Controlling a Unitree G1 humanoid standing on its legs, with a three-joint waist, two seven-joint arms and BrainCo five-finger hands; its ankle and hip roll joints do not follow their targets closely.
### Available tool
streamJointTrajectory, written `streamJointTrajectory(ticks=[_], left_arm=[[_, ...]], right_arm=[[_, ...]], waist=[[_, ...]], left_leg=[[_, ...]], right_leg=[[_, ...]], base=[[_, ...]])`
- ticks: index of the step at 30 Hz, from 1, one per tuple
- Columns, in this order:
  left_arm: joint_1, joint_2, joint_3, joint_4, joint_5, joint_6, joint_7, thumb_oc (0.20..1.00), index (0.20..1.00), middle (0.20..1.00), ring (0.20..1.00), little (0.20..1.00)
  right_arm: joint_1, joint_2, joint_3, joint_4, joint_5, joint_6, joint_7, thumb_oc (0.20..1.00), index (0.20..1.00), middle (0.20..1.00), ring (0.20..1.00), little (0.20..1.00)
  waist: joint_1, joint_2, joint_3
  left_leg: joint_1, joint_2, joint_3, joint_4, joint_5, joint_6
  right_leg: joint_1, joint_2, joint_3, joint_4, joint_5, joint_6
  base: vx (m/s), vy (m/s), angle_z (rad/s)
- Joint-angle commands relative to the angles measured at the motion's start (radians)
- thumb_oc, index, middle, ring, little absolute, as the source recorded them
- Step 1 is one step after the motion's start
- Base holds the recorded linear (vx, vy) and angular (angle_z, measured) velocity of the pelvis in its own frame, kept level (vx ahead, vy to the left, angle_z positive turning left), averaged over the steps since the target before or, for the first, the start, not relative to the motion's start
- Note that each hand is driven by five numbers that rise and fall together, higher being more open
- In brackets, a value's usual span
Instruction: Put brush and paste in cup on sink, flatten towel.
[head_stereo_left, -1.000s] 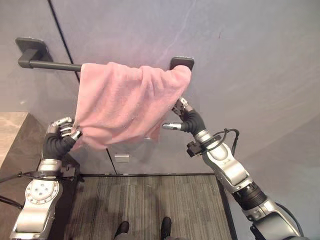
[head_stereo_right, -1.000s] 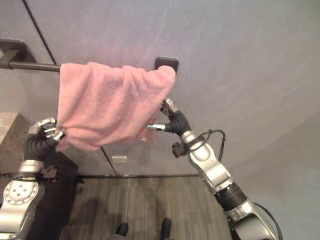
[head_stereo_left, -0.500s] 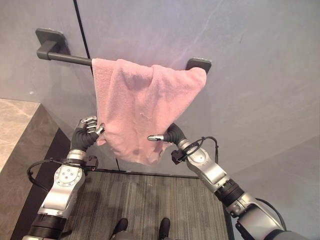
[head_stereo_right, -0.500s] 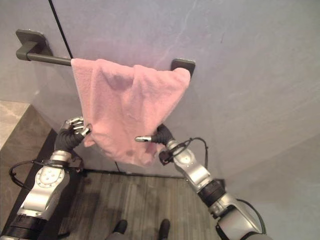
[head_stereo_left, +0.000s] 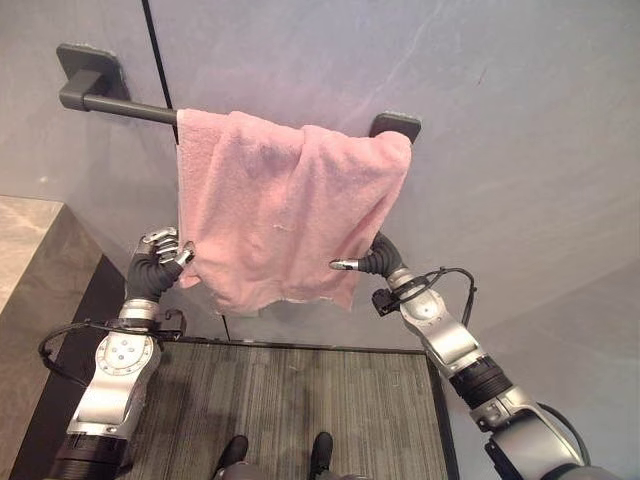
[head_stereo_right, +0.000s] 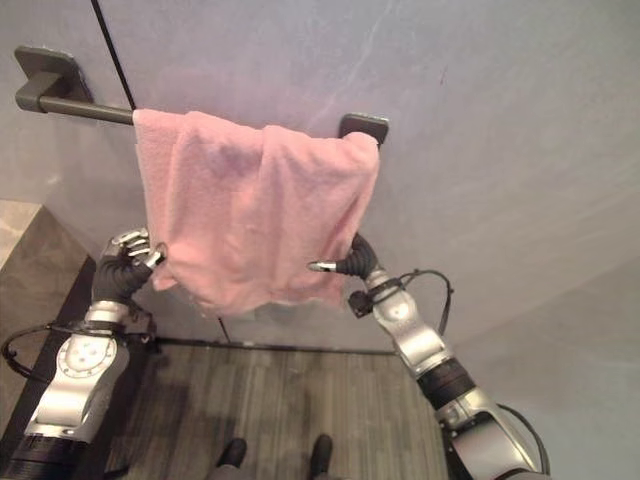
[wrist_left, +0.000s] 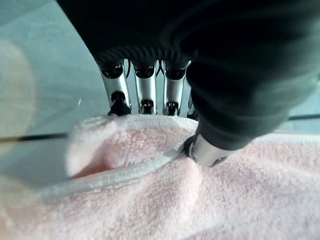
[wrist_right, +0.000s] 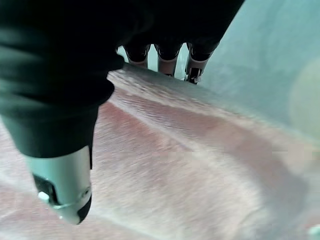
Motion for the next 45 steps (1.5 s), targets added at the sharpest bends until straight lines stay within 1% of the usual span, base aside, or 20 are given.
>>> streamJointTrajectory(ticks=[1, 3, 10, 11, 12, 13, 14, 15, 20, 23, 24, 27, 28, 29, 32, 35, 37, 40, 42, 45], left_arm=[[0.053, 0.024, 0.003, 0.015, -0.001, 0.011, 0.01, 0.2, 0.2, 0.2, 0.2, 0.2], [0.054, 0.028, -0.004, 0.015, -0.002, 0.01, 0.007, 0.2, 0.2, 0.2, 0.2, 0.2], [0.046, 0.046, -0.016, 0.011, -0.019, 0.008, 0.002, 0.2, 0.2, 0.2, 0.2, 0.2], [0.038, 0.05, -0.021, 0.014, -0.025, 0.004, 0.001, 0.2, 0.2, 0.2, 0.2, 0.2], [0.038, 0.05, -0.021, 0.014, -0.026, 0.004, 0.001, 0.2, 0.2, 0.2, 0.2, 0.2], [0.032, 0.053, -0.024, 0.016, -0.029, 0.001, 0.004, 0.2, 0.2, 0.2, 0.2, 0.2], [0.032, 0.053, -0.024, 0.016, -0.029, 0.001, 0.004, 0.2, 0.2, 0.2, 0.2, 0.2], [0.03, 0.052, -0.023, 0.017, -0.032, -0.001, 0.008, 0.2, 0.2, 0.2, 0.2, 0.2], [0.039, 0.049, -0.005, 0.01, -0.029, -0.004, 0.014, 0.2, 0.2, 0.2, 0.2, 0.2], [0.061, 0.053, 0.04, -0.027, -0.021, -0.009, 0.017, 0.2, 0.2, 0.2, 0.2, 0.2], [0.08, 0.06, 0.079, -0.07, -0.01, -0.015, 0.021, 0.2, 0.2, 0.2, 0.2, 0.2], [0.104, 0.063, 0.131, -0.131, -0.008, -0.033, 0.029, 0.2, 0.2, 0.2, 0.2, 0.2], [0.107, 0.062, 0.133, -0.135, -0.008, -0.032, 0.029, 0.2, 0.2, 0.2, 0.2, 0.2], [0.121, 0.057, 0.16, -0.173, -0.011, -0.042, 0.033, 0.2, 0.2, 0.2, 0.2, 0.2], [0.138, 0.042, 0.183, -0.209, -0.018, -0.056, 0.035, 0.2, 0.2, 0.2, 0.2, 0.2], [0.147, 0.034, 0.185, -0.225, -0.013, -0.057, 0.038, 0.2, 0.2, 0.2, 0.2, 0.2], [0.149, 0.021, 0.166, -0.193, -0.018, -0.053, 0.042, 0.2, 0.2, 0.2, 0.2, 0.2], [0.143, 0.014, 0.149, -0.162, -0.025, -0.045, 0.046, 0.2, 0.2, 0.2, 0.2, 0.2], [0.129, 0.016, 0.13, -0.146, -0.023, -0.041, 0.049, 0.2, 0.2, 0.2, 0.2, 0.2], [0.117, 0.013, 0.123, -0.149, -0.046, -0.047, 0.044, 0.2, 0.2, 0.2, 0.2, 0.2]], right_arm=[[-0.091, -0.021, -0.027, 0.021, 0.015, -0.01, -0.02, 1.0, 1.0, 1.0, 1.0, 1.0], [-0.106, -0.002, -0.011, 0.061, 0.069, -0.015, -0.017, 1.0, 1.0, 1.0, 1.0, 1.0], [-0.214, 0.019, 0.034, 0.148, 0.101, -0.02, -0.021, 1.0, 1.0, 1.0, 1.0, 1.0], [-0.25, 0.021, 0.042, 0.157, 0.102, -0.024, -0.026, 0.875, 0.875, 0.875, 0.875, 0.875], [-0.25, 0.021, 0.042, 0.157, 0.102, -0.024, -0.026, 0.711, 0.711, 0.711, 0.711, 0.711], [-0.269, 0.025, 0.045, 0.142, 0.119, -0.032, -0.027, 0.3, 0.3, 0.3, 0.3, 0.3], [-0.269, 0.024, 0.045, 0.142, 0.119, -0.031, -0.027, 0.2, 0.2, 0.2, 0.2, 0.2], [-0.271, 0.033, 0.044, 0.121, 0.134, -0.044, -0.028, 0.2, 0.2, 0.2, 0.2, 0.2], [-0.244, 0.039, 0.036, 0.027, 0.162, -0.063, -0.018, 0.2, 0.2, 0.2, 0.2, 0.2], [-0.206, 0.024, 0.003, -0.081, 0.17, -0.077, -0.003, 0.2, 0.2, 0.2, 0.2, 0.2], [-0.183, 0.009, -0.021, -0.166, 0.176, -0.091, 0.01, 0.2, 0.2, 0.2, 0.2, 0.2], [-0.153, -0.011, -0.048, -0.277, 0.181, -0.11, 0.027, 0.2, 0.2, 0.2, 0.2, 0.2], [-0.15, -0.011, -0.049, -0.28, 0.181, -0.108, 0.028, 0.2, 0.2, 0.2, 0.2, 0.2], [-0.132, -0.03, -0.064, -0.356, 0.185, -0.116, 0.043, 0.2, 0.2, 0.2, 0.2, 0.2], [-0.116, -0.036, -0.067, -0.409, 0.201, -0.127, 0.063, 0.2, 0.2, 0.2, 0.2, 0.2], [-0.121, -0.035, -0.044, -0.409, 0.204, -0.121, 0.074, 0.2, 0.2, 0.2, 0.2, 0.2], [-0.142, -0.018, 0.004, -0.334, 0.214, -0.1, 0.074, 0.2, 0.2, 0.2, 0.2, 0.2], [-0.173, -0.003, 0.042, -0.275, 0.211, -0.079, 0.067, 0.2, 0.2, 0.2, 0.2, 0.2], [-0.19, 0.023, 0.075, -0.218, 0.222, -0.07, 0.064, 0.2, 0.2, 0.2, 0.2, 0.2], [-0.214, 0.023, 0.085, -0.221, 0.209, -0.067, 0.061, 0.2, 0.2, 0.2, 0.2, 0.2]], waist=[[0.012, 0.003, -0.022], [0.017, 0.002, -0.02], [0.034, -0.003, -0.011], [0.04, -0.005, -0.009], [0.04, -0.005, -0.009], [0.043, -0.006, -0.008], [0.044, -0.006, -0.008], [0.046, -0.007, -0.009], [0.051, -0.01, -0.014], [0.051, -0.009, -0.024], [0.05, -0.009, -0.029], [0.05, -0.009, -0.034], [0.05, -0.009, -0.035], [0.048, -0.012, -0.038], [0.051, -0.018, -0.038], [0.053, -0.02, -0.036], [0.062, -0.024, -0.026], [0.07, -0.022, -0.02], [0.075, -0.019, -0.015], [0.075, -0.016, -0.012]], left_leg=[[0.006, -0.007, -0.006, -0.047, 0.019, 0.081], [0.006, -0.007, -0.007, -0.047, 0.02, 0.081], [-0.004, -0.009, -0.011, -0.047, 0.023, 0.083], [-0.006, -0.01, -0.01, -0.047, 0.023, 0.083], [-0.006, -0.01, -0.01, -0.047, 0.023, 0.083], [-0.005, -0.01, -0.009, -0.045, 0.022, 0.084], [-0.005, -0.01, -0.009, -0.045, 0.022, 0.084], [-0.001, -0.013, -0.006, -0.043, 0.019, 0.085], [0.015, -0.014, -0.003, -0.041, 0.01, 0.087], [0.031, -0.013, -0.009, -0.042, 0.003, 0.087], [0.037, -0.013, -0.011, -0.041, 0.0, 0.087], [0.043, -0.011, -0.015, -0.042, -0.002, 0.087], [0.043, -0.011, -0.015, -0.042, -0.002, 0.087], [0.042, -0.012, -0.015, -0.044, -0.002, 0.087], [0.036, -0.014, -0.015, -0.046, 0.0, 0.088], [0.029, -0.017, -0.015, -0.047, 0.003, 0.089], [0.014, -0.024, -0.015, -0.047, 0.011, 0.09], [0.002, -0.028, -0.01, -0.046, 0.016, 0.093], [-0.002, -0.03, -0.009, -0.046, 0.019, 0.094], [-0.003, -0.031, -0.003, -0.045, 0.02, 0.094]], right_leg=[[0.069, -0.079, -0.024, 0.007, -0.084, 0.076], [0.07, -0.079, -0.026, 0.007, -0.084, 0.076], [0.064, -0.08, -0.026, 0.007, -0.083, 0.077], [0.062, -0.081, -0.025, 0.007, -0.083, 0.076], [0.062, -0.081, -0.025, 0.007, -0.083, 0.076], [0.062, -0.08, -0.024, 0.007, -0.083, 0.076], [0.062, -0.08, -0.024, 0.007, -0.083, 0.076], [0.064, -0.079, -0.02, 0.007, -0.085, 0.076], [0.083, -0.079, -0.016, 0.007, -0.086, 0.076], [0.099, -0.08, -0.021, 0.007, -0.091, 0.075], [0.107, -0.08, -0.023, 0.009, -0.095, 0.074], [0.112, -0.082, -0.029, 0.009, -0.098, 0.073], [0.113, -0.082, -0.029, 0.009, -0.098, 0.073], [0.112, -0.083, -0.03, 0.009, -0.099, 0.073], [0.107, -0.087, -0.031, 0.007, -0.098, 0.074], [0.099, -0.089, -0.029, 0.007, -0.094, 0.073], [0.086, -0.095, -0.029, 0.007, -0.086, 0.073], [0.075, -0.098, -0.025, 0.007, -0.079, 0.074], [0.069, -0.1, -0.023, 0.007, -0.077, 0.074], [0.065, -0.101, -0.018, 0.007, -0.075, 0.074]], base=[[0.0, 0.0, 0.0], [0.0, 0.0, 0.0], [0.0, 0.0, 0.0], [0.0, 0.0, 0.0], [0.0, 0.0, 0.0], [0.0, 0.0, 0.0], [0.0, 0.0, 0.0], [0.0, 0.0, 0.0], [0.01, -0.001, -0.01], [0.02, 0.003, 0.0], [0.01, 0.012, 0.07], [0.0, 0.008, 0.04], [-0.02, 0.011, 0.04], [-0.02, 0.01, 0.06], [-0.03, 0.012, 0.09], [-0.05, 0.012, 0.02], [-0.08, 0.011, 0.0], [-0.05, 0.009, 0.0], [-0.03, 0.012, -0.02], [-0.01, 0.008, -0.03]])
